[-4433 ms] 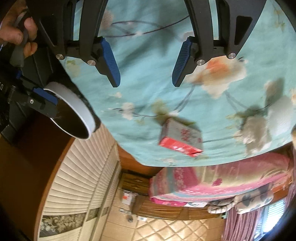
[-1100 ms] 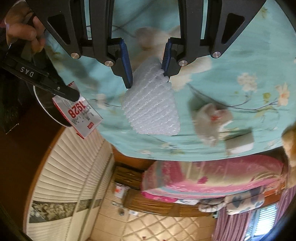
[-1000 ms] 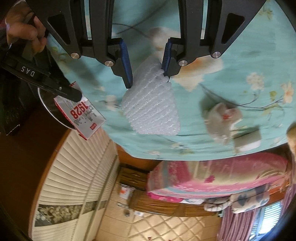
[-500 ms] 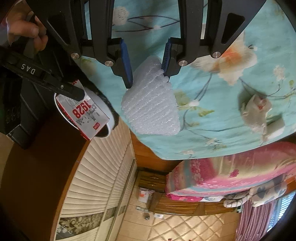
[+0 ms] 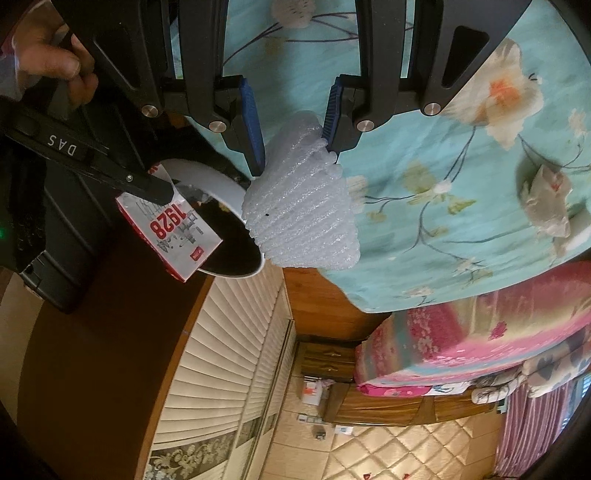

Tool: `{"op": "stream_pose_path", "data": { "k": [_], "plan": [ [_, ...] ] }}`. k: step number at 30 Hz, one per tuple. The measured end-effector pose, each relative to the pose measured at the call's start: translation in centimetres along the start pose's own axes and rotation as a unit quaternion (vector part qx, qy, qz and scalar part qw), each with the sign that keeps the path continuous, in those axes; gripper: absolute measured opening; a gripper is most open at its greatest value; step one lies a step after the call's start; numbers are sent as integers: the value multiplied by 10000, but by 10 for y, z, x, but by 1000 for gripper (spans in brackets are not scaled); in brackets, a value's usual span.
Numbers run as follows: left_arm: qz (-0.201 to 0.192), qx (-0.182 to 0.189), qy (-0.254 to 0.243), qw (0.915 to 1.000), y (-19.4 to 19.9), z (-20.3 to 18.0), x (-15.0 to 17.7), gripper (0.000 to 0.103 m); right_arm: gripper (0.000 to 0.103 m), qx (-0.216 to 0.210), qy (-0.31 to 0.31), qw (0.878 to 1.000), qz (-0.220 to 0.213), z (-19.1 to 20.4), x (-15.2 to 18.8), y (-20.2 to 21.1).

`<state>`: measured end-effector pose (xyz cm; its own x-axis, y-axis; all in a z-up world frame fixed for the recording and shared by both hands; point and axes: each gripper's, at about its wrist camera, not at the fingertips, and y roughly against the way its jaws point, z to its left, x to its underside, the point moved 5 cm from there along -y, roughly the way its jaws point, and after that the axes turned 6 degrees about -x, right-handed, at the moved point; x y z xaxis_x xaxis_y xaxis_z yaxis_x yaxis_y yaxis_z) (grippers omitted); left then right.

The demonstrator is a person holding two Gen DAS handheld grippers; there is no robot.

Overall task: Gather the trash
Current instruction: 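Carry the foam net and red carton over the bin while both grippers open to drop them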

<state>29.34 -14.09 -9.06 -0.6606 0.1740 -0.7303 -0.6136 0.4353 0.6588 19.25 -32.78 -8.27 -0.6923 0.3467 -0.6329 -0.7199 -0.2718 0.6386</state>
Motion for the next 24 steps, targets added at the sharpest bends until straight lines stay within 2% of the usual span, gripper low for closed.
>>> {"op": "stream_pose_path", "data": {
  "k": [24],
  "plan": [
    [15, 233, -347, 9991, -30, -43, -17, 29, 34, 379, -292, 9987, -187, -47, -1, 26]
  ]
}}
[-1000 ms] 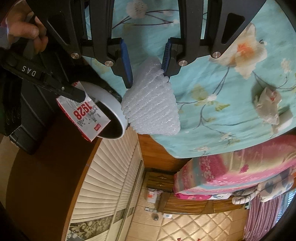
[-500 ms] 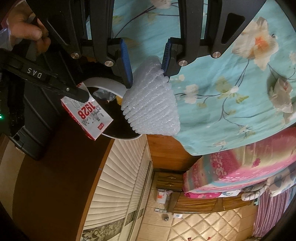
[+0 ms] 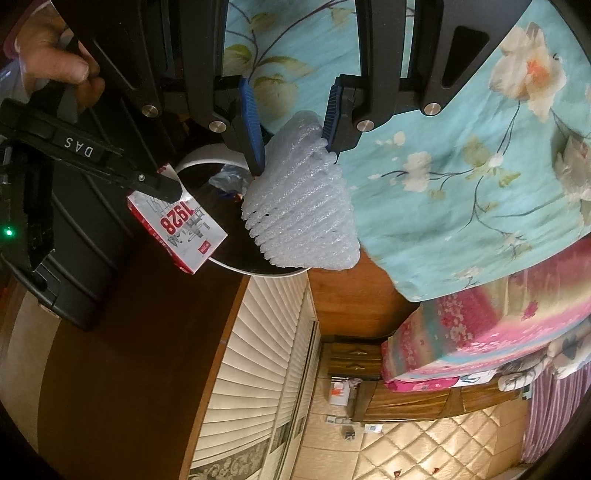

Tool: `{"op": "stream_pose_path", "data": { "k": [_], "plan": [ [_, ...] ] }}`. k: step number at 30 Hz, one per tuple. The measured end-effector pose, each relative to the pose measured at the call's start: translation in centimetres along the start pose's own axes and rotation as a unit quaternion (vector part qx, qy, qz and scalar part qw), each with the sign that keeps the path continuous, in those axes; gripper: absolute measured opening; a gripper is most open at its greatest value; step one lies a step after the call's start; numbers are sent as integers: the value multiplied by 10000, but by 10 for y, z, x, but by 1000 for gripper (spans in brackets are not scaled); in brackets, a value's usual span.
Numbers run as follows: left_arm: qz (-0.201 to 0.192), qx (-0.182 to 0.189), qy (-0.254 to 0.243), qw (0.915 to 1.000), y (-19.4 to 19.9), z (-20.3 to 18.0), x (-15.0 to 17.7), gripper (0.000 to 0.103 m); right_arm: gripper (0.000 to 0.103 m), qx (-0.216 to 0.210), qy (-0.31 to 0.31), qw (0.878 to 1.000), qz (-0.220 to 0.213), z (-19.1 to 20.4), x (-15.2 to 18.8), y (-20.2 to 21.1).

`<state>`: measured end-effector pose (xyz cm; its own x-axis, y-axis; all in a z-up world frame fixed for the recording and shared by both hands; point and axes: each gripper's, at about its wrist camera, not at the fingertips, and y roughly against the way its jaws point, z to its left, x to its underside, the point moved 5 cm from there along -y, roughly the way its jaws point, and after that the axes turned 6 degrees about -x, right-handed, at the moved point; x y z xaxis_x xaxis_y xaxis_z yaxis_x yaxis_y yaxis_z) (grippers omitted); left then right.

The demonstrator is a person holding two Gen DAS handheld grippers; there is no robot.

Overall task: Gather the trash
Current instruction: 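Carry the foam net and red carton over the bin while both grippers open to drop them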

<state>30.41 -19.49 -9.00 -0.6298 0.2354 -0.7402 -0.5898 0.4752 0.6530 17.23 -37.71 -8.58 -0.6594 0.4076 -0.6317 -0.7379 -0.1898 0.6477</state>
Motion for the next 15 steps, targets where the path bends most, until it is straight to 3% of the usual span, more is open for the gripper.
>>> {"op": "stream_pose_path", "data": {
  "k": [15],
  "plan": [
    [56, 34, -144, 9999, -22, -14, -10, 29, 34, 156, -95, 9998, -35, -14, -12, -1]
  ]
}}
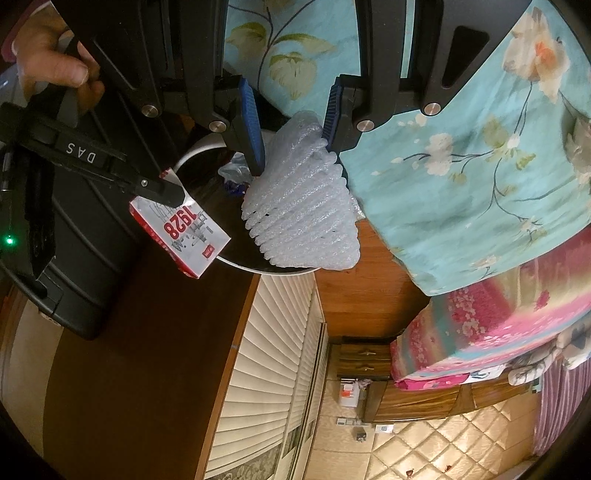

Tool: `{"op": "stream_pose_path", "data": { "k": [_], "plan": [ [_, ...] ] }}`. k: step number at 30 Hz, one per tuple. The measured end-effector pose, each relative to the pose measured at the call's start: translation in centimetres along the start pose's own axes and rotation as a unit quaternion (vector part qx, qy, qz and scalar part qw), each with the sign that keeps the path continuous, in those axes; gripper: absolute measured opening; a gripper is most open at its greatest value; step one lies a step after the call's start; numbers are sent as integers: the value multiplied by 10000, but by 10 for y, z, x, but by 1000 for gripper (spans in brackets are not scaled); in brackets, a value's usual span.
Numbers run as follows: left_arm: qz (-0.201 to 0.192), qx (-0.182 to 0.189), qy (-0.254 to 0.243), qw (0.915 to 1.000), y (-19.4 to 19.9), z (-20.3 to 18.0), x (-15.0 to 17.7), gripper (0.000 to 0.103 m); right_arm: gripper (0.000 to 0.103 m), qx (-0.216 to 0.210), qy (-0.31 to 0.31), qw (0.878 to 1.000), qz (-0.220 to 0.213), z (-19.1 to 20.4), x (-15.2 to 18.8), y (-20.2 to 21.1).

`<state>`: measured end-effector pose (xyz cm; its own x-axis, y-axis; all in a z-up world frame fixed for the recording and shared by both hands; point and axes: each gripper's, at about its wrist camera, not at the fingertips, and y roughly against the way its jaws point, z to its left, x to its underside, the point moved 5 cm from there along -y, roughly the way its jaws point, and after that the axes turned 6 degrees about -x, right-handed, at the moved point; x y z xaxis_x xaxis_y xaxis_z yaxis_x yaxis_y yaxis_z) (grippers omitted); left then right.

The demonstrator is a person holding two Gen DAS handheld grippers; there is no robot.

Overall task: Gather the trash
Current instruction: 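Carry the foam net and red carton over the bin while both grippers open to drop them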

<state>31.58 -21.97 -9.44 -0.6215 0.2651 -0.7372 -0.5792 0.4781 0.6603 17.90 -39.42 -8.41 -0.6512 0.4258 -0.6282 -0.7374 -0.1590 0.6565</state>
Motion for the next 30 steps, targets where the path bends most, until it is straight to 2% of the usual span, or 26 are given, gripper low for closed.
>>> {"op": "stream_pose_path", "data": {
  "k": [20, 30],
  "plan": [
    [59, 43, -125, 9999, -15, -18, -9, 32, 34, 191, -89, 9997, 142, -13, -13, -11],
    [210, 92, -98, 9997, -19, -23, -8, 34, 34, 240, -124, 9994, 239, -20, -16, -18]
  ]
}}
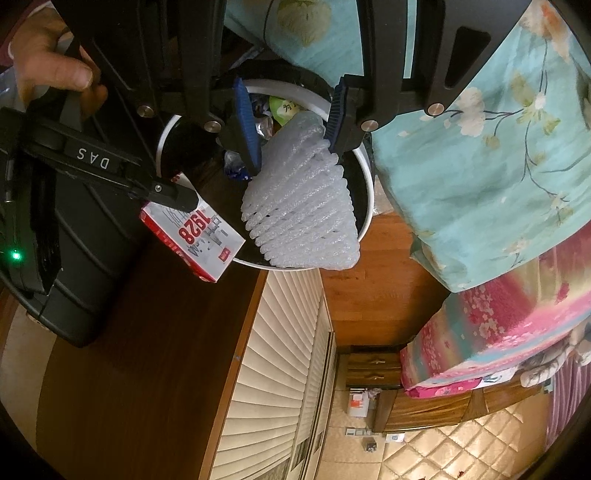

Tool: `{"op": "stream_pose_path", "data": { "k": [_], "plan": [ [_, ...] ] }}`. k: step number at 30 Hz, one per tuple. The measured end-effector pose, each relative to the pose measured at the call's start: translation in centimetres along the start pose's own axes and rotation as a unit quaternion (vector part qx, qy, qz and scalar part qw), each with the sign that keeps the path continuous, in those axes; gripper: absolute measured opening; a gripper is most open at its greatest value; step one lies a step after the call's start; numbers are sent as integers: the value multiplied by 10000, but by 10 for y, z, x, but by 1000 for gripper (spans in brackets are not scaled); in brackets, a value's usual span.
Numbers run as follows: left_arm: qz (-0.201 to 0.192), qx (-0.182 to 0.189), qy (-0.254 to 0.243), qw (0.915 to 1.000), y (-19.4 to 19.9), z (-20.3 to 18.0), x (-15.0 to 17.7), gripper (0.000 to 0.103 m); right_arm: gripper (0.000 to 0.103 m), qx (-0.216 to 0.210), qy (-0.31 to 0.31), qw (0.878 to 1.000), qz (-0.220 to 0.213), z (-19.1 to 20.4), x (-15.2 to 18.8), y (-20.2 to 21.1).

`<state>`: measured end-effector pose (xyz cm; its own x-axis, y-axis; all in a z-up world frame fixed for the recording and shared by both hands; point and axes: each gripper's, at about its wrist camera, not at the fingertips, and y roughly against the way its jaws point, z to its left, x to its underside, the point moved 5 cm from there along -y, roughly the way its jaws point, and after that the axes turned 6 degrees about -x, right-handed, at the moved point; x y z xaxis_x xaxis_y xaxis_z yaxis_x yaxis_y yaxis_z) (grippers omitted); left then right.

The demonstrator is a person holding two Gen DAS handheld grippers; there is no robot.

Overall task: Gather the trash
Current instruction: 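Carry the foam net and red carton over the bin while both grippers open to drop them, then move both open grippers back over the remaining trash on the bed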

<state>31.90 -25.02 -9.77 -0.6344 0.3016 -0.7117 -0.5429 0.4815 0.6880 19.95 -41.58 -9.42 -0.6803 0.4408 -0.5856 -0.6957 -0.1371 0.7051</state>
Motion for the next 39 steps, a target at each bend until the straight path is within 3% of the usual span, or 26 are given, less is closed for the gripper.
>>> {"op": "stream_pose_path", "data": {
  "k": [6, 11, 15, 25, 39],
  "plan": [
    [33, 8, -33, 10000, 3, -5, 0, 34, 34, 17, -30, 10000, 45, 0, -2, -2],
    [28, -51, -31, 10000, 7, -6, -2, 54, 37, 26, -103, 9999, 119, -3, -2, -5],
    [-5, -109, 15, 9999, 12, -5, 3, 63, 60, 34, -148, 9999, 65, -2, -1, -1],
    [21, -207, 416, 9989, 33, 19, 24, 64, 74, -88, -195, 9997, -97, 14, 9, 8],
    [-60, -697, 1283, 9893, 88, 90, 65, 64, 81, -668, 97, 9977, -57, 86, 32, -7]
  ]
}}
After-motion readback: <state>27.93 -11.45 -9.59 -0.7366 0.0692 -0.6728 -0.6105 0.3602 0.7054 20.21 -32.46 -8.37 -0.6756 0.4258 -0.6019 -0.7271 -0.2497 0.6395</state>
